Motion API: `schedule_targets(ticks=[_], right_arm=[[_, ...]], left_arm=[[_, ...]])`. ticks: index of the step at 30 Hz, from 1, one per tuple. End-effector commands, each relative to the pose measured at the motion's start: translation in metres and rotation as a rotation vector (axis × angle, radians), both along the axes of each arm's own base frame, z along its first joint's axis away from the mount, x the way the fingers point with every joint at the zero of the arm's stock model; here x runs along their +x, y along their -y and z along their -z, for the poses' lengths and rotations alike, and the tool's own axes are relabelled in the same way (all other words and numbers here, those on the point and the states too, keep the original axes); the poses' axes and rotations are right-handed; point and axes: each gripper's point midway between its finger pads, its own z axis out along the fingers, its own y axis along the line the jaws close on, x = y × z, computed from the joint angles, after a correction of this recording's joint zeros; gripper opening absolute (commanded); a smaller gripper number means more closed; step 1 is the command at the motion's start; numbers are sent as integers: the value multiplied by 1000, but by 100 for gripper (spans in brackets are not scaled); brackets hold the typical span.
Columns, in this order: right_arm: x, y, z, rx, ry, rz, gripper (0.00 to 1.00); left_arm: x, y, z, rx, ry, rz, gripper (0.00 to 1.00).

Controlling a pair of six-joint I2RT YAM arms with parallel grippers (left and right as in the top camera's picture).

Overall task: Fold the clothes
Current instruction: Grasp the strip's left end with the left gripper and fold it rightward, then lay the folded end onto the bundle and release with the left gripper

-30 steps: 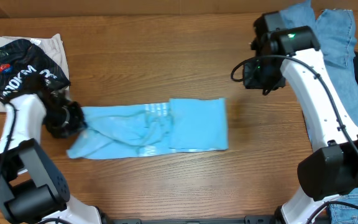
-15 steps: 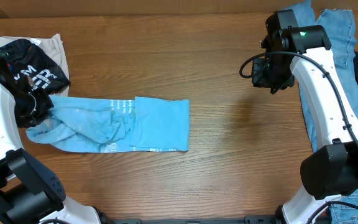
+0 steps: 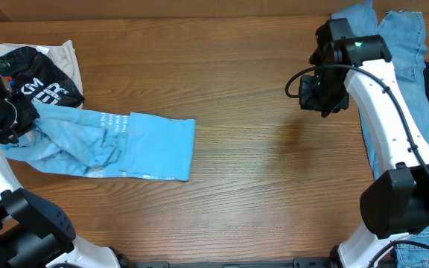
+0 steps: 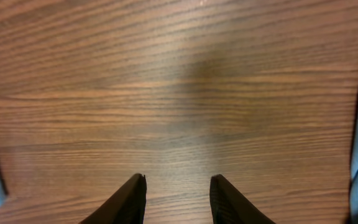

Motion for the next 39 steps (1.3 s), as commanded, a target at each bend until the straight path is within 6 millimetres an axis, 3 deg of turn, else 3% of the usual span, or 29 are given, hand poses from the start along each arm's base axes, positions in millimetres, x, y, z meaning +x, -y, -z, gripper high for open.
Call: schedule_targets(ticks=[1, 11, 22, 28, 39], right_arm=[[-4, -2, 6, 9, -18, -6, 37], [-5, -2, 6, 9, -22, -10, 37], [-5, -2, 6, 8, -20, -25, 37], [-5, -2, 6, 7, -21, -25, 37], [-6, -2, 6, 6, -25, -36, 36]], left_arm=[[18, 25, -16, -26, 63, 86, 8], [51, 131, -20, -58, 66, 288, 8], [42, 213, -15, -94, -2, 427, 8], [40, 236, -14, -89, -8, 463, 9], [24, 238, 11, -72, -95, 474, 10]])
